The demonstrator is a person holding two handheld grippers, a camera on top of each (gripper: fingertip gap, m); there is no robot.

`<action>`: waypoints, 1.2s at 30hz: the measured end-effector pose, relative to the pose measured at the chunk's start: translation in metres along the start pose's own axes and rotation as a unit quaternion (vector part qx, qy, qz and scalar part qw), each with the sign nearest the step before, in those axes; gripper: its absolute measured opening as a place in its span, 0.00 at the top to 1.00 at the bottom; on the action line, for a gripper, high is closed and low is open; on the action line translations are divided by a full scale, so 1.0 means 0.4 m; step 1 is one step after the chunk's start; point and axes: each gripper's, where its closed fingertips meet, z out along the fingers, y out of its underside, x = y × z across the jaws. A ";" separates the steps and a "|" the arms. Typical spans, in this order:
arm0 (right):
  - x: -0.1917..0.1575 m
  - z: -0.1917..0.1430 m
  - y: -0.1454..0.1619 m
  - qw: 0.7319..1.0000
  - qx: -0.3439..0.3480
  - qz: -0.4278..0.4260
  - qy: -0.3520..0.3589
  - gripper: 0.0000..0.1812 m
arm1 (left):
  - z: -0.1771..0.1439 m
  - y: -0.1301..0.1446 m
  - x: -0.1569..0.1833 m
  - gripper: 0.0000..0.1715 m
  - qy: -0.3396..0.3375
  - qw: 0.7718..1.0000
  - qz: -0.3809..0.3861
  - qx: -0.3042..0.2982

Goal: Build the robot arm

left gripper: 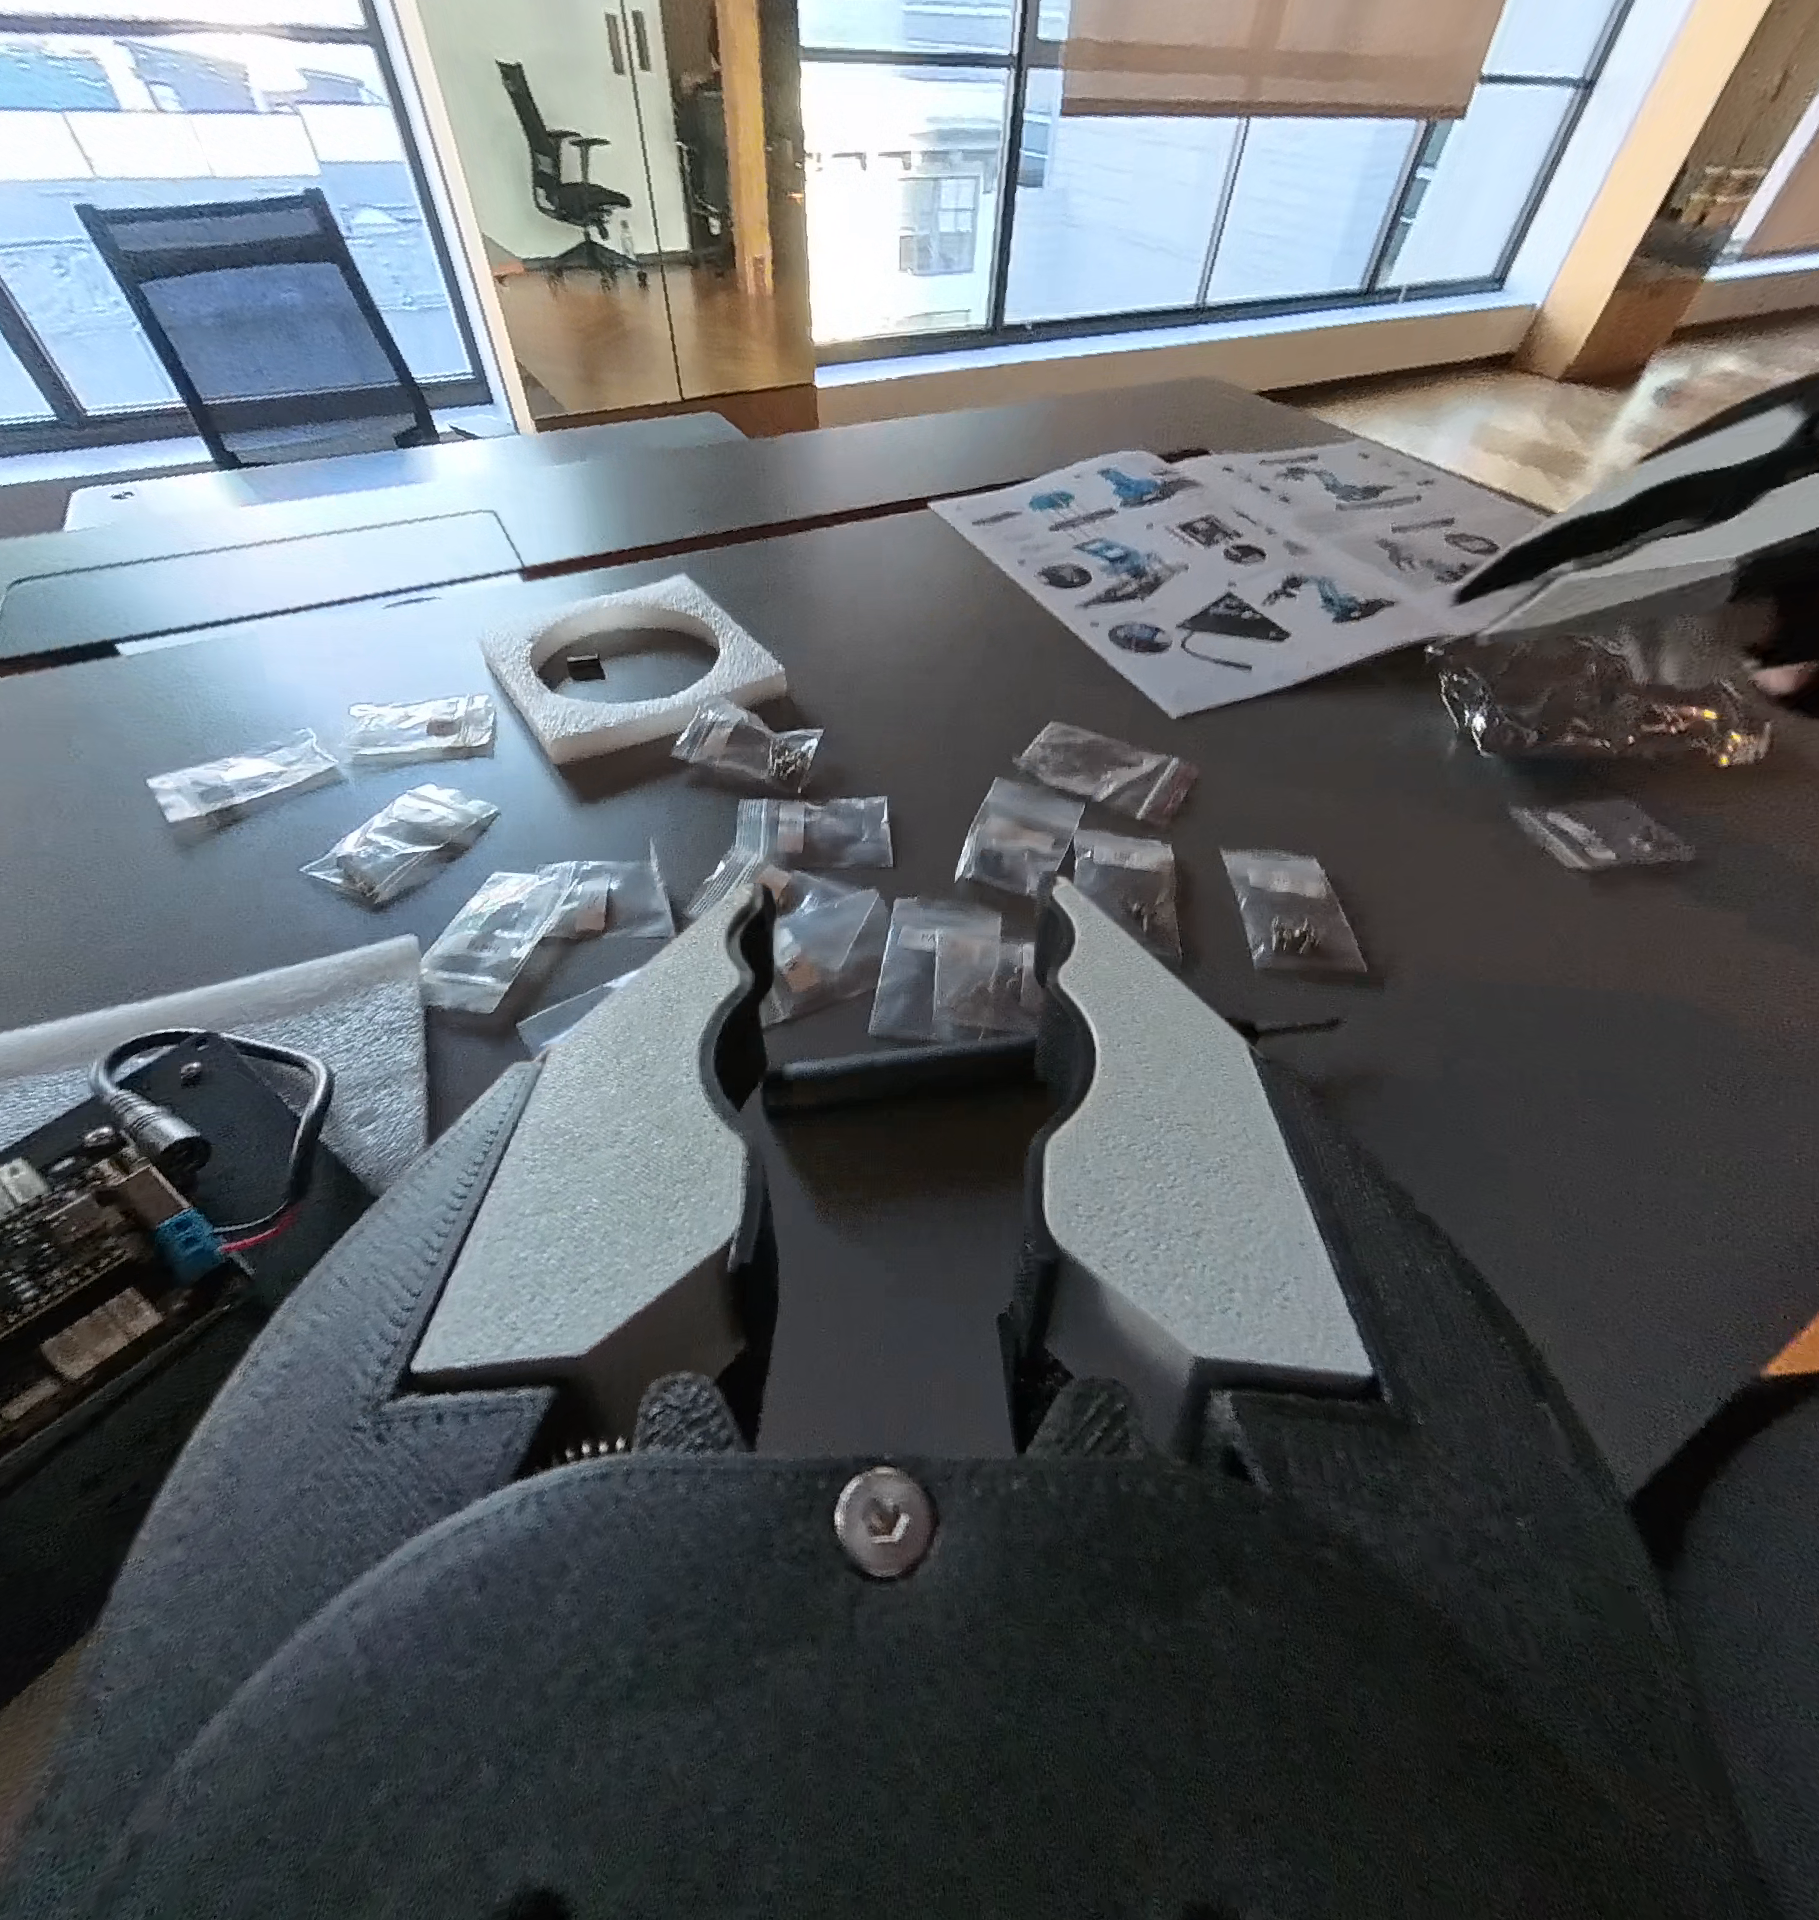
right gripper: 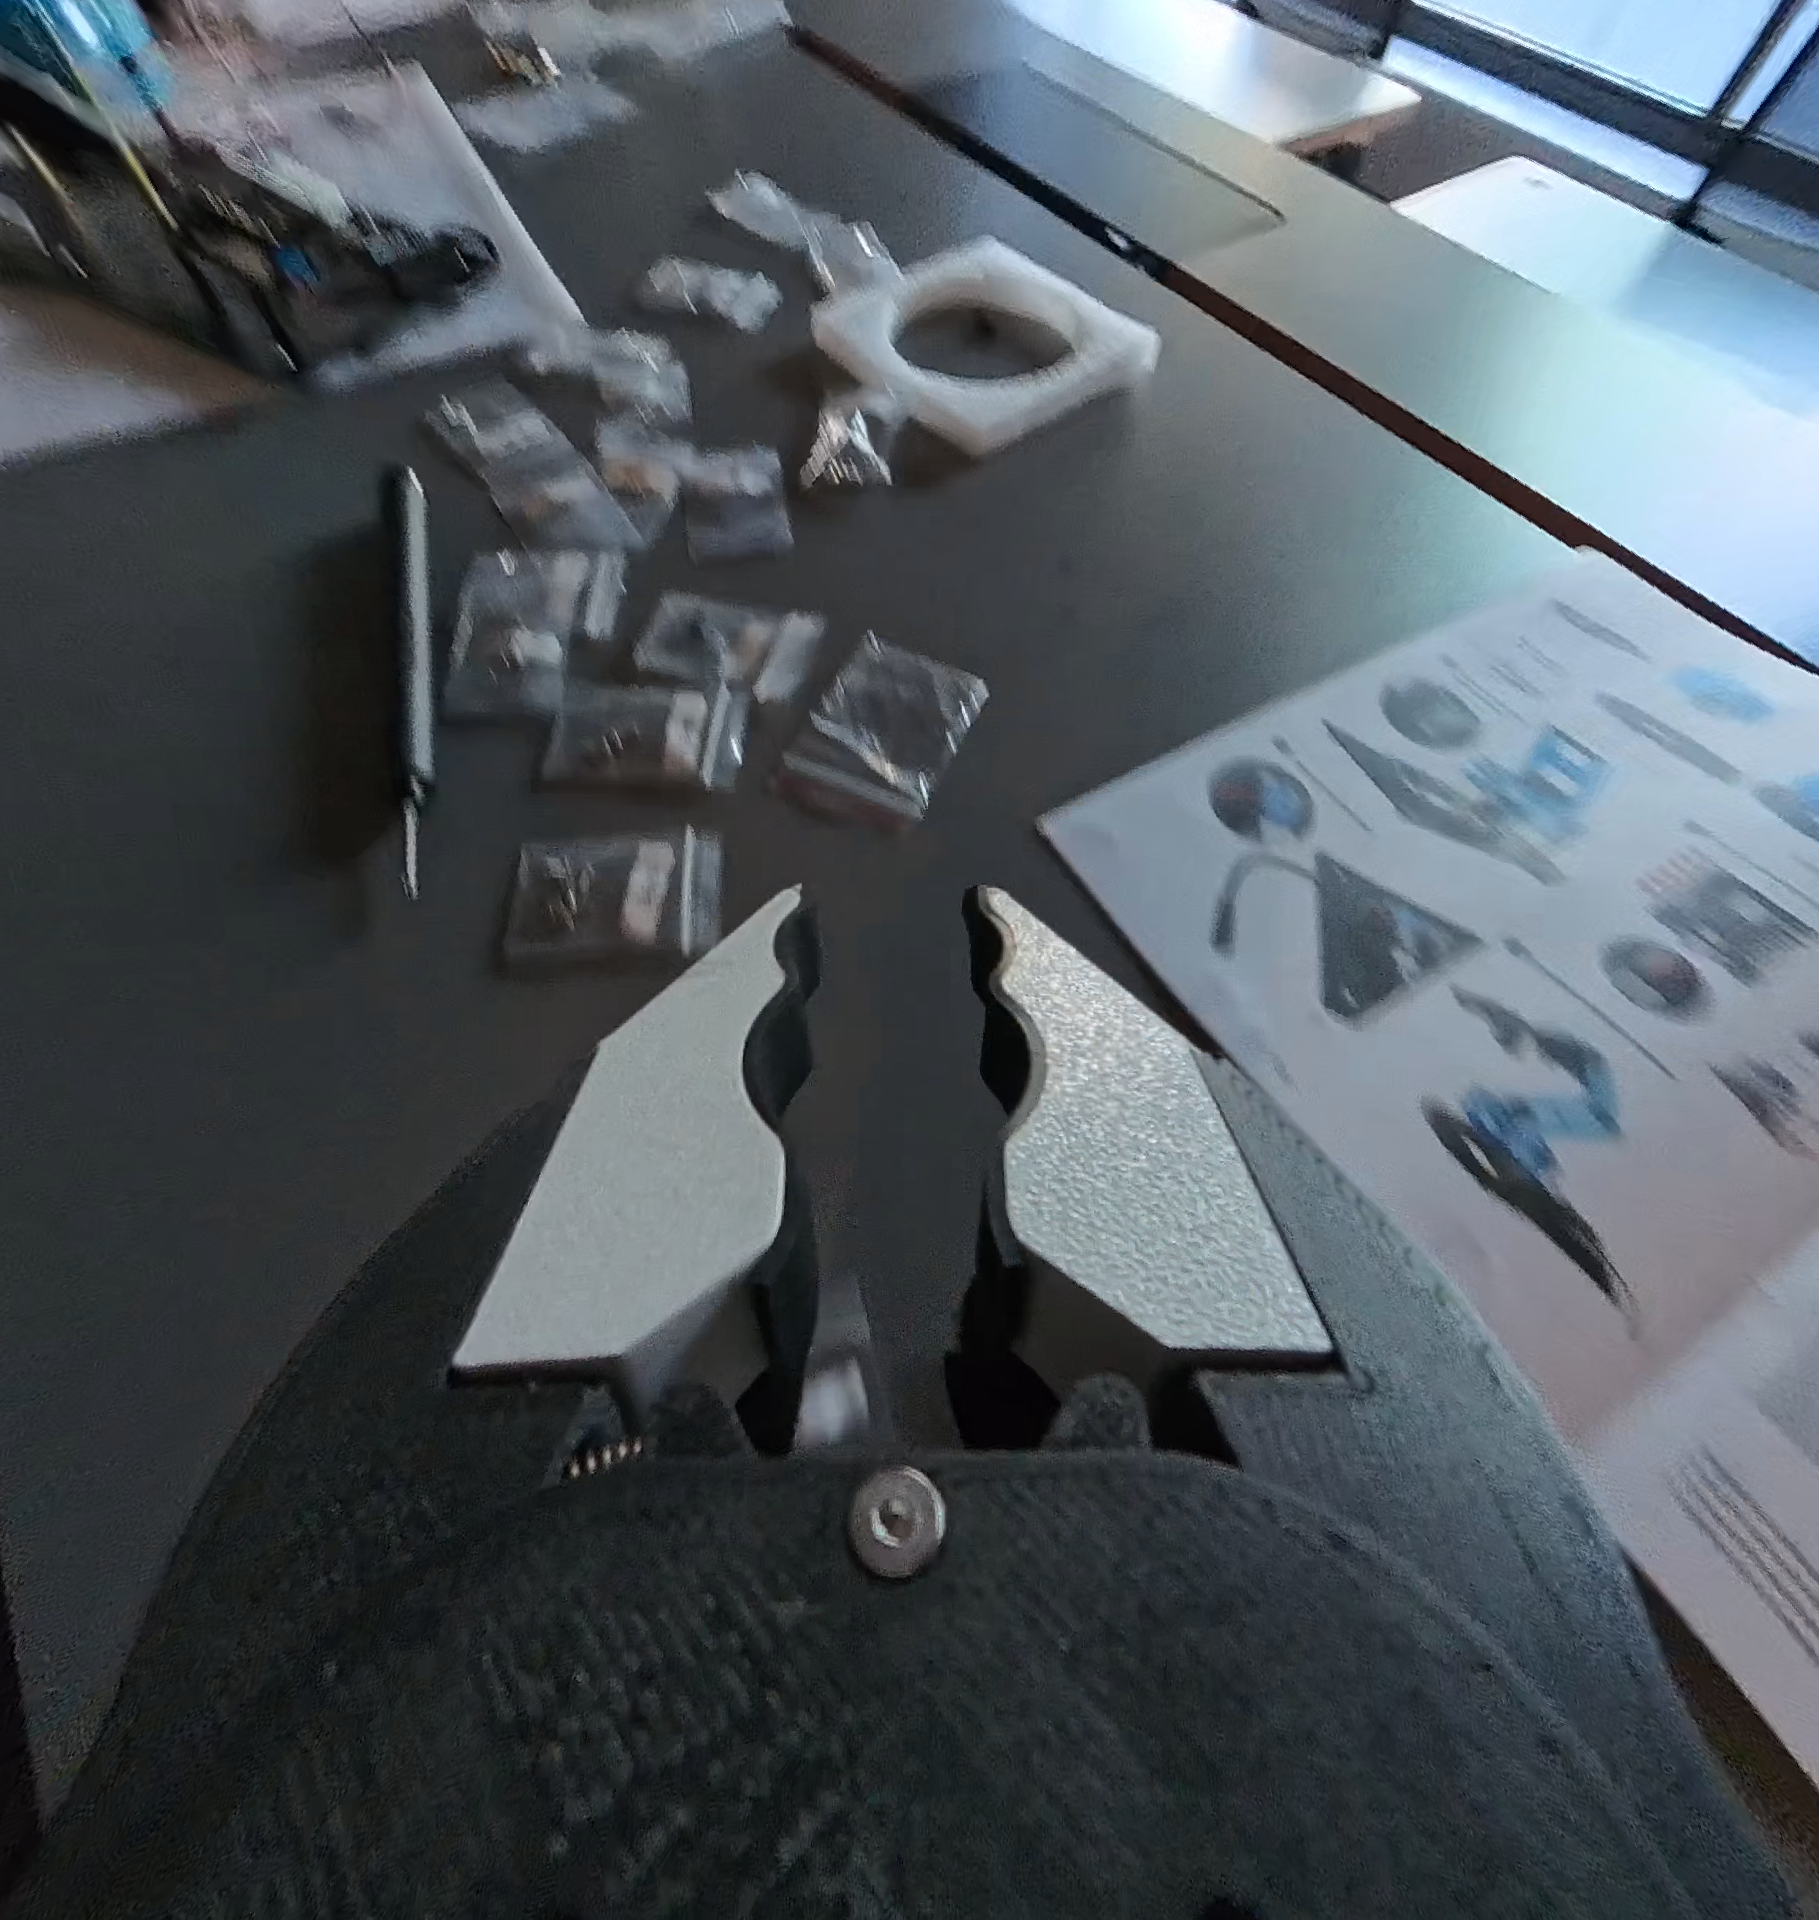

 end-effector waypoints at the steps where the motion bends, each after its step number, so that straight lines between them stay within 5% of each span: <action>1: -0.005 0.043 -0.028 0.999 0.013 0.015 -0.026 0.85 | 0.008 -0.006 0.003 0.71 -0.008 1.000 -0.002 0.000; 8: -0.013 0.420 -0.189 0.991 0.018 0.089 -0.098 0.83 | 0.029 -0.015 0.007 0.72 -0.058 0.998 0.006 -0.002; 15: -0.038 0.621 -0.208 0.997 -0.012 0.056 -0.057 0.75 | 0.046 0.017 -0.024 0.74 -0.076 0.997 -0.021 0.016; 22: -0.037 0.691 -0.185 0.998 -0.053 0.035 -0.027 0.72 | 0.121 0.021 -0.042 0.74 -0.036 0.999 -0.016 0.013; 36: -0.041 0.705 -0.162 0.996 -0.090 0.001 -0.010 0.78 | 0.203 0.011 -0.068 0.74 -0.004 1.000 0.001 -0.005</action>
